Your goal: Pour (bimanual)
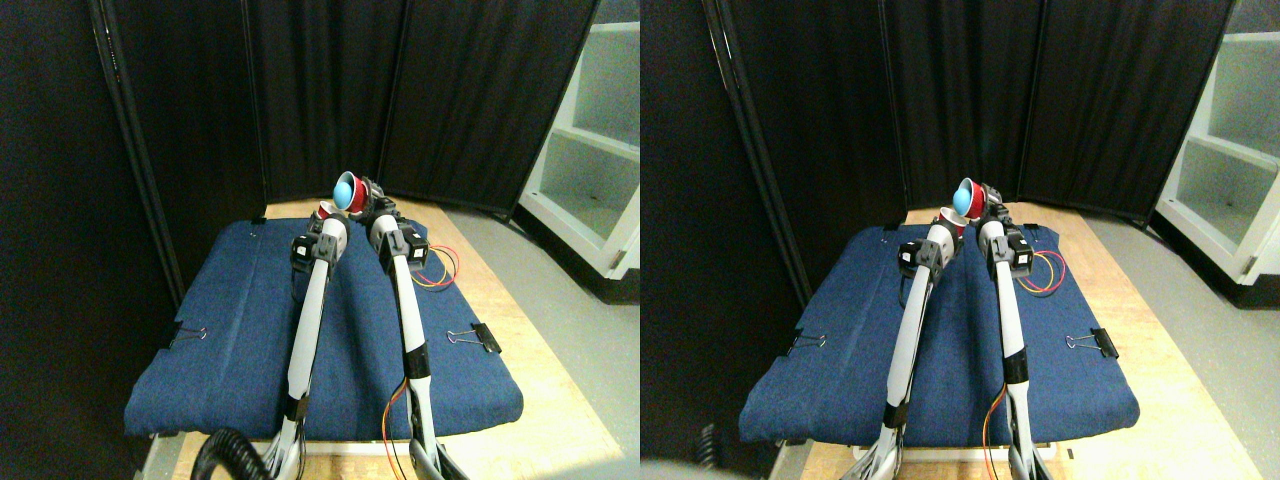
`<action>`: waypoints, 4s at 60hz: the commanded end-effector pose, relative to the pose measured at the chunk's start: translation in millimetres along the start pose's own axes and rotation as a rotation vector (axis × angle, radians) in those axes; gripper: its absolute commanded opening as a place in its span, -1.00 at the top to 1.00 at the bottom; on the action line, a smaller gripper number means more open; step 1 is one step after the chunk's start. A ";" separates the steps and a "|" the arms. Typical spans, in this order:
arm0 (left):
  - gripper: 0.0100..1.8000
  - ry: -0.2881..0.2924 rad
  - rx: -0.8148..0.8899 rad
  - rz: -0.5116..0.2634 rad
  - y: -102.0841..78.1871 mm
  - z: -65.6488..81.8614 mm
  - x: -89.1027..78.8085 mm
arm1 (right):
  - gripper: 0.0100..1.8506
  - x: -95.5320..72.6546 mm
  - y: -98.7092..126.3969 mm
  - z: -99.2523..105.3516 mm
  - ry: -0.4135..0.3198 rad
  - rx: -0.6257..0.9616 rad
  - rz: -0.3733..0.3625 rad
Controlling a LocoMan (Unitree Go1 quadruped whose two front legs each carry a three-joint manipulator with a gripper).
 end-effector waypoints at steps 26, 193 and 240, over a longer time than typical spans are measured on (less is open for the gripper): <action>0.64 -0.013 0.022 -0.043 -2.9 3.6 -6.9 | 0.58 -6.1 6.3 10.0 -0.033 -0.198 0.077; 0.64 -0.254 -0.163 -0.065 115.9 49.9 24.1 | 0.65 -15.2 -102.0 -50.1 -0.369 0.825 -0.211; 0.64 -0.317 -0.231 -0.052 148.3 50.8 25.6 | 0.65 -25.4 -131.5 -90.6 -0.362 0.883 -0.326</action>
